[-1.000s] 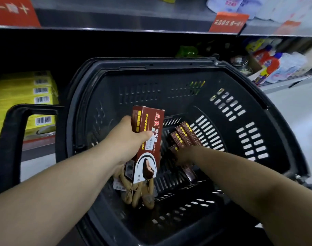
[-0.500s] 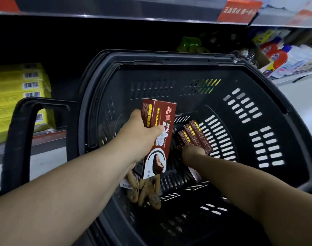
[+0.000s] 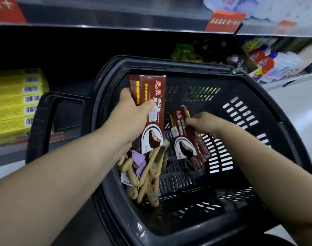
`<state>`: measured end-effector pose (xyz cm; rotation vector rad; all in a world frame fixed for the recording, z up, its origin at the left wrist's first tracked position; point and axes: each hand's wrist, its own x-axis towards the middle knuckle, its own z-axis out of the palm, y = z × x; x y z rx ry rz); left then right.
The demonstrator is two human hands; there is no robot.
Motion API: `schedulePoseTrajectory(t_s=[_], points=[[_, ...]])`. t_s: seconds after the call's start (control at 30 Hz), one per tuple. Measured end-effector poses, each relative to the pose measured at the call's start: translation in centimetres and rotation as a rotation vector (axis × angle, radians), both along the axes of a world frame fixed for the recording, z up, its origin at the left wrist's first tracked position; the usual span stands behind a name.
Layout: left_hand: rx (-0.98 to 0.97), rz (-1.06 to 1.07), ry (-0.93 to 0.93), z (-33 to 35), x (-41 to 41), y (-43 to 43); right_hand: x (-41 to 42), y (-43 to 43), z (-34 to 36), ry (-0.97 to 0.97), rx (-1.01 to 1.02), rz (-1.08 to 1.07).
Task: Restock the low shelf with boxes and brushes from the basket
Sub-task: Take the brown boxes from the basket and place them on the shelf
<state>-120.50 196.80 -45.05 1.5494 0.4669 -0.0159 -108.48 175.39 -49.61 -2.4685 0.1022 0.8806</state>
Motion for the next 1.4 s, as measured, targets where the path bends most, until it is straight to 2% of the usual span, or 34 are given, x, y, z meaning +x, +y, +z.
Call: schedulePoseTrajectory(t_s=[0.1,0.2,0.4,0.5,0.73,0.83,1.03,1.13,1.23,1.3,1.4], points=[[-0.067,0.080,-0.002,0.8,0.2,0.7,-1.8,0.9,5.4,0.112,0.516,-0.212],[-0.121,0.089,0.007,1.7,0.0,1.5,-4.2,2.3,8.9,0.220,0.736,-0.292],[-0.324,0.124,0.032,4.3,-2.3,3.8,-8.5,8.4,12.6,0.139,0.782,-0.268],[-0.404,0.135,0.055,5.5,-3.9,5.9,-10.4,11.6,14.0,0.131,0.777,-0.181],[-0.349,0.147,0.050,6.9,-8.6,12.0,-13.1,18.9,15.2,0.198,0.798,0.022],[-0.390,0.218,0.080,6.9,-9.8,14.4,-13.4,22.1,15.4,0.286,0.735,0.047],[-0.360,0.365,0.225,5.4,-10.1,19.7,-11.2,28.8,13.3,0.381,0.670,-0.043],[-0.285,0.445,0.236,4.0,-9.8,22.2,-8.7,31.9,11.3,0.353,0.615,-0.079],[-0.249,0.479,0.279,2.3,-9.7,24.6,-6.1,34.4,8.5,0.239,0.470,-0.026],[-0.234,0.484,0.299,1.3,-9.8,26.0,-4.7,35.7,6.4,0.110,0.261,0.123],[-0.201,0.501,0.321,0.2,-9.9,27.9,-2.2,36.9,3.3,-0.179,-0.310,0.706]])
